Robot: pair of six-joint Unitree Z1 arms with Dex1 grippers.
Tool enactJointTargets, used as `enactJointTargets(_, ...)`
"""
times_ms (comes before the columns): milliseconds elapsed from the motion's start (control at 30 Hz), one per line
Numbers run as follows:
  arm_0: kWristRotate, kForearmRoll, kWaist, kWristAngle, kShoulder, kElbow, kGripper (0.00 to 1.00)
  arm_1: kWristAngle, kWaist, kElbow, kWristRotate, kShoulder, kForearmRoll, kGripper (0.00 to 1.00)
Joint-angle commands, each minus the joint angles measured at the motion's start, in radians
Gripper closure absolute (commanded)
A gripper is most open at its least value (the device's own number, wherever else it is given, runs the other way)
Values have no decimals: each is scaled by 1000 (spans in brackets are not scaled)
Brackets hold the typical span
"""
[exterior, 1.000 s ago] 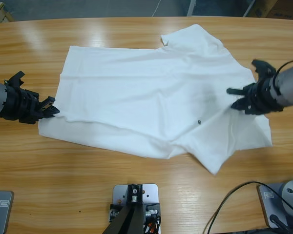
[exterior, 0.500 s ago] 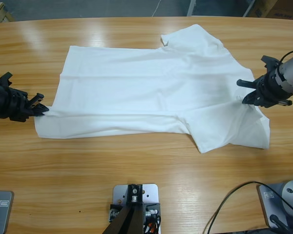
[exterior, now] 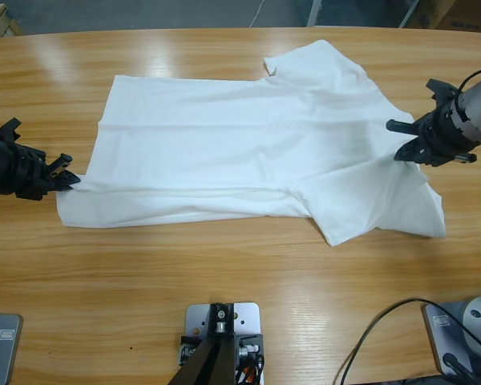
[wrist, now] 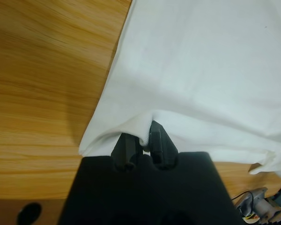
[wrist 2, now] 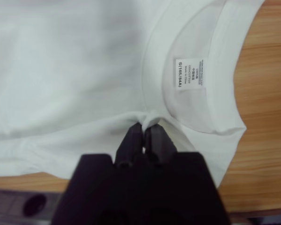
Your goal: Fold clothes
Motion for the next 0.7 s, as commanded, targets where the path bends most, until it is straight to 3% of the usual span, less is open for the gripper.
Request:
enactJointTargets(33,110,-20,11,-22,54,-20,29,-23,-16,-15,-21,-35,31,1)
enactJointTargets(233,318,-20,-1,-8,-61,-7,32,-84,-16,-5,-51,-251,118,0)
enactJointTargets(333,340,-19,-76,-12,-118,28,32,-37,34,62,-2,-399,125,13)
enactJointTargets(467,332,-20,-178,-14,-128,69,33,-35,148,168,149,-509,118,278)
enactJointTargets(567,357,-21,-234,-14,-67,78,35,-39,161,266,253,-497,23,312)
enactJointTargets(700,418,-46,-250,-9,-10,54,36,-35,172,272,409,-359,-51,334)
